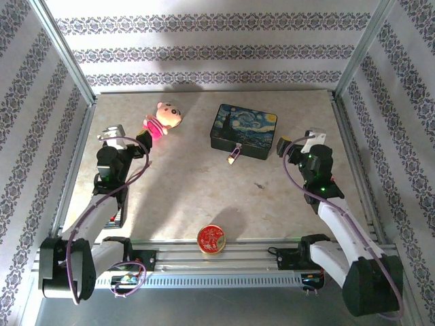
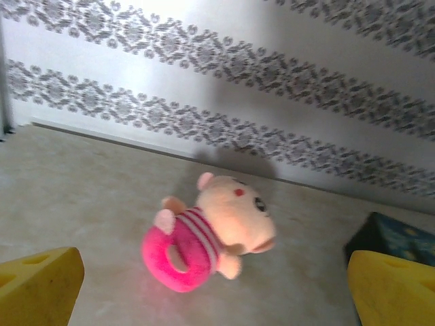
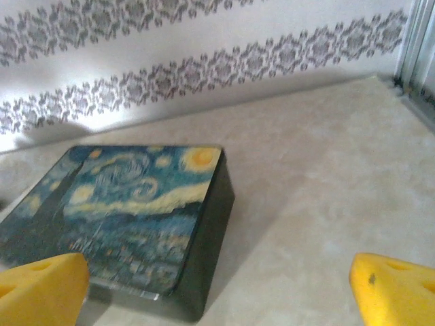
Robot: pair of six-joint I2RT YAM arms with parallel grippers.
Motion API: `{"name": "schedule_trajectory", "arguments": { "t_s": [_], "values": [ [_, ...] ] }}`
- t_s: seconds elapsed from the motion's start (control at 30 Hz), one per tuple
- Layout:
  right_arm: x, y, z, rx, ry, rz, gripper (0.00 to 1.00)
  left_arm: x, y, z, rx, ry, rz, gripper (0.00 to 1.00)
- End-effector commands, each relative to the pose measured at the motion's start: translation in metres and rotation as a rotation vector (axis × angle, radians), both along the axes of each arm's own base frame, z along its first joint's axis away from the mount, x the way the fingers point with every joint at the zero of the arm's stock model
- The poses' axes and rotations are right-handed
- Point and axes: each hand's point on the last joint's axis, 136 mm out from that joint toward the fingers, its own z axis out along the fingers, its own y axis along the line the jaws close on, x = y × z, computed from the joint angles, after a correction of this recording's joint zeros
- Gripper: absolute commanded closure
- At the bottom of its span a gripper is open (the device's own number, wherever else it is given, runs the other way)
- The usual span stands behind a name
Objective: Unlock a padlock with a key
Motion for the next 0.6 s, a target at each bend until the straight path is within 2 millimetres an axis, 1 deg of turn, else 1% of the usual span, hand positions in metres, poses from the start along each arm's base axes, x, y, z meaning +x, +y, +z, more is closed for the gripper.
{"name": "schedule_trajectory", "arguments": {
  "t_s": [0.0, 0.1, 0.17, 0.27, 0.37, 0.47, 0.57],
  "values": [
    [-0.027, -0.004, -0.029, -0.021, 0.206, -0.11, 0.02, -0.01, -0.027, 0.008, -0.075, 0.049, -0.066, 0.01],
    [-0.045, 0.011, -0.036, -0.073, 0.305, -0.112, 0.02, -0.02, -0.049, 0.011, -0.069, 0.069, -0.108, 0.01],
    [-0.056, 0.023, -0.04, -0.12, 0.345, -0.105, 0.02, -0.027, -0.068, 0.008, -0.08, 0.094, -0.152, 0.01],
    [-0.07, 0.038, -0.051, -0.166, 0.411, -0.093, 0.02, -0.036, -0.093, -0.002, -0.114, 0.139, -0.217, 0.01],
    [-0.08, 0.05, -0.066, -0.157, 0.495, -0.083, 0.02, -0.042, -0.113, -0.011, -0.164, 0.178, -0.267, 0.01],
    [-0.086, 0.063, -0.083, -0.159, 0.585, -0.049, 0.02, -0.044, -0.126, -0.021, -0.21, 0.211, -0.306, 0.01],
    [-0.088, 0.071, -0.096, -0.183, 0.656, -0.024, 0.02, -0.043, -0.128, -0.033, -0.255, 0.238, -0.301, 0.01]
  ]
}}
